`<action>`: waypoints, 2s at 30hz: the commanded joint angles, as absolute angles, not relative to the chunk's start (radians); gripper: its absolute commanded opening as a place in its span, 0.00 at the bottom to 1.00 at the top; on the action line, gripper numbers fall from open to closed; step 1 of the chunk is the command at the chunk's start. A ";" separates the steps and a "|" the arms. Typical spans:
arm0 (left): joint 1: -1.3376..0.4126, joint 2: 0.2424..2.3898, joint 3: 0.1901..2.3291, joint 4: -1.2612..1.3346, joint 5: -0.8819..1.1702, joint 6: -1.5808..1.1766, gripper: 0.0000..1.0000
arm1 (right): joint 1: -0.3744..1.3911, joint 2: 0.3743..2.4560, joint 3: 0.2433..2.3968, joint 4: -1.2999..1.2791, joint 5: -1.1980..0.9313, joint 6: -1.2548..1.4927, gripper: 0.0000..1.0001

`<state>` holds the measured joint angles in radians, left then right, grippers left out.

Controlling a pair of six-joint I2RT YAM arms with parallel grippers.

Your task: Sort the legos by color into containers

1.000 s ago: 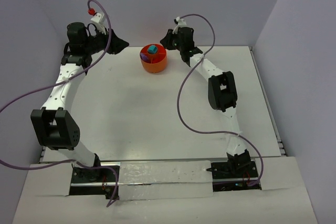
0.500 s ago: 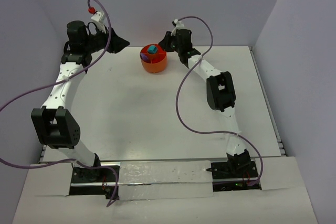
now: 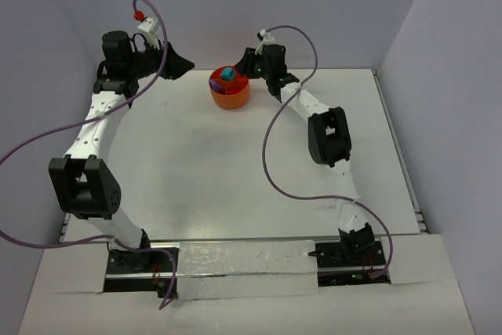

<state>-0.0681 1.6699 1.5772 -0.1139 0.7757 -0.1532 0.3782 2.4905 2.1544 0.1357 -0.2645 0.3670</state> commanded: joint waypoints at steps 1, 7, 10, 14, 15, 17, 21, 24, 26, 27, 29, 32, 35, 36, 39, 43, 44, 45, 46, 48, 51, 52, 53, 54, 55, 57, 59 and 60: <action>-0.061 1.669 1.629 -0.111 0.794 -0.161 0.52 | 0.381 2.480 2.207 0.190 -0.283 0.378 0.48; -0.061 1.667 1.629 -0.112 0.795 -0.161 0.52 | 0.382 2.476 2.210 0.189 -0.279 0.373 0.58; -0.061 1.666 1.628 -0.111 0.798 -0.161 0.52 | 0.382 2.472 2.204 0.189 -0.277 0.377 0.69; -0.061 1.667 1.628 -0.109 0.799 -0.160 0.52 | 0.381 2.471 2.204 0.187 -0.279 0.376 0.70; -0.061 1.667 1.629 -0.109 0.802 -0.160 0.52 | 0.382 2.470 2.203 0.186 -0.279 0.376 0.71; -0.061 1.669 1.632 -0.109 0.801 -0.161 0.52 | 0.383 2.468 2.203 0.186 -0.279 0.373 0.73; -0.061 1.672 1.634 -0.108 0.804 -0.161 0.52 | 0.382 2.470 2.200 0.183 -0.278 0.370 0.81; -0.061 1.672 1.635 -0.112 0.804 -0.158 0.52 | 0.382 2.471 2.200 0.184 -0.290 0.373 0.83; -0.061 1.676 1.635 -0.114 0.802 -0.158 0.52 | 0.382 2.471 2.200 0.189 -0.295 0.379 0.77; -0.061 1.677 1.635 -0.113 0.802 -0.159 0.52 | 0.382 2.471 2.203 0.188 -0.297 0.382 0.78; -0.061 1.679 1.635 -0.108 0.803 -0.160 0.52 | 0.383 2.468 2.206 0.189 -0.297 0.387 0.81; -0.061 1.683 1.635 -0.104 0.804 -0.164 0.52 | 0.382 2.462 2.203 0.186 -0.281 0.393 0.82; -0.061 1.684 1.637 -0.100 0.808 -0.166 0.52 | 0.382 2.457 2.201 0.190 -0.279 0.396 0.75; -0.061 1.685 1.637 -0.100 0.808 -0.168 0.52 | 0.381 2.456 2.202 0.190 -0.280 0.401 0.74; -0.061 1.686 1.638 -0.098 0.808 -0.169 0.52 | 0.382 2.457 2.214 0.185 -0.277 0.413 0.81; -0.061 1.688 1.639 -0.095 0.806 -0.170 0.52 | 0.380 2.448 2.216 0.185 -0.267 0.422 0.84; -0.061 1.689 1.640 -0.095 0.805 -0.171 0.52 | 0.380 2.445 2.216 0.187 -0.268 0.423 0.85; -0.061 1.690 1.643 -0.094 0.805 -0.172 0.52 | 0.379 2.445 2.221 0.186 -0.271 0.423 0.85; -0.061 1.693 1.644 -0.092 0.805 -0.173 0.52 | 0.379 2.444 2.223 0.187 -0.270 0.426 0.85; -0.061 1.694 1.646 -0.087 0.805 -0.179 0.52 | 0.379 2.444 2.226 0.189 -0.276 0.426 0.86; -0.061 1.699 1.651 -0.084 0.804 -0.181 0.52 | 0.379 2.431 2.225 0.187 -0.283 0.435 0.86; -0.061 1.701 1.654 -0.085 0.802 -0.180 0.52 | 0.378 2.426 2.224 0.186 -0.284 0.436 0.86; -0.061 1.703 1.657 -0.087 0.799 -0.179 0.52 | 0.376 2.420 2.223 0.185 -0.285 0.437 0.86; -0.061 1.709 1.665 -0.095 0.794 -0.178 0.52 | 0.373 2.413 2.224 0.182 -0.281 0.438 0.86; -0.061 1.714 1.676 -0.104 0.790 -0.176 0.53 | 0.370 2.406 2.224 0.178 -0.278 0.437 0.86; -0.061 1.737 1.705 -0.144 0.783 -0.169 0.53 | 0.362 2.381 2.211 0.170 -0.267 0.423 0.86; -0.061 1.771 1.757 -0.197 0.754 -0.147 0.56 | 0.352 2.353 2.182 0.171 -0.258 0.404 0.87; -0.061 1.786 1.777 -0.226 0.742 -0.138 0.59 | 0.346 2.342 2.177 0.157 -0.253 0.383 0.88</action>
